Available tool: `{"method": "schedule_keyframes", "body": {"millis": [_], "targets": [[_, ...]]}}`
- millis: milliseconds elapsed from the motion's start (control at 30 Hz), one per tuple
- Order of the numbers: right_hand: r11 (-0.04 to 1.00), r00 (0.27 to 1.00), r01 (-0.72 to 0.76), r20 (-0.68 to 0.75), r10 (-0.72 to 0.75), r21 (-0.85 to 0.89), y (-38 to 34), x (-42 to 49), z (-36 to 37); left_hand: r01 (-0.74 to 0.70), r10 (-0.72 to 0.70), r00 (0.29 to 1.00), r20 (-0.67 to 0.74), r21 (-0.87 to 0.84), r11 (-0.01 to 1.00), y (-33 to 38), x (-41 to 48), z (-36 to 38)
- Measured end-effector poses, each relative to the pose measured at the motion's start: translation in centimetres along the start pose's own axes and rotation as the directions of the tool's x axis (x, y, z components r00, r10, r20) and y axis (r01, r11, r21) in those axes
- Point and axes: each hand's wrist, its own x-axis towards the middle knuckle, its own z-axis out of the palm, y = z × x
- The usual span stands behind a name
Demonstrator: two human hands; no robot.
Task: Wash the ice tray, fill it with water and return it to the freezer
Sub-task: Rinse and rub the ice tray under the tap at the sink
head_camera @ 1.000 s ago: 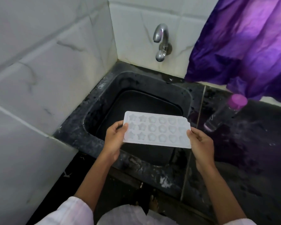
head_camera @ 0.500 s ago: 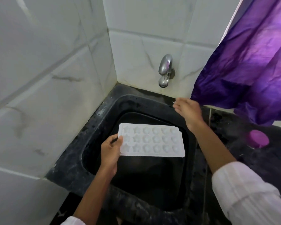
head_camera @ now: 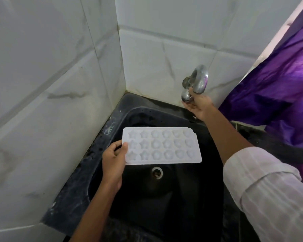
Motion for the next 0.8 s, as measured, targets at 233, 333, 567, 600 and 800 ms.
{"method": "schedule_keyframes", "body": {"millis": [233, 333, 567, 600, 800], "targets": [[1.000, 0.999, -0.010, -0.038, 0.009, -0.006, -0.2, 0.4, 0.2, 0.027, -0.027, 0.999, 0.017, -0.021, 0.999, 0.2, 1.0, 0.4], [1.000, 0.999, -0.007, -0.048, 0.007, -0.007, -0.1, 0.5, 0.3, 0.041, -0.041, 0.999, 0.022, -0.027, 0.999, 0.1, 1.2, 0.6], [1.000, 0.998, 0.002, -0.059, -0.003, -0.027, -0.2, 0.5, 0.4, 0.057, -0.057, 0.998, 0.017, -0.039, 0.998, 0.3, 1.5, 0.4], [0.999, 0.998, 0.009, -0.065, -0.011, -0.037, -0.2, 0.5, 0.4, 0.059, -0.058, 0.998, 0.015, -0.041, 0.997, 0.3, 1.6, 0.4], [0.998, 0.997, 0.024, -0.077, -0.029, -0.058, -0.1, 0.7, 0.4, 0.055, -0.055, 0.998, 0.015, -0.049, 0.997, 0.6, 1.8, 0.5]]}}
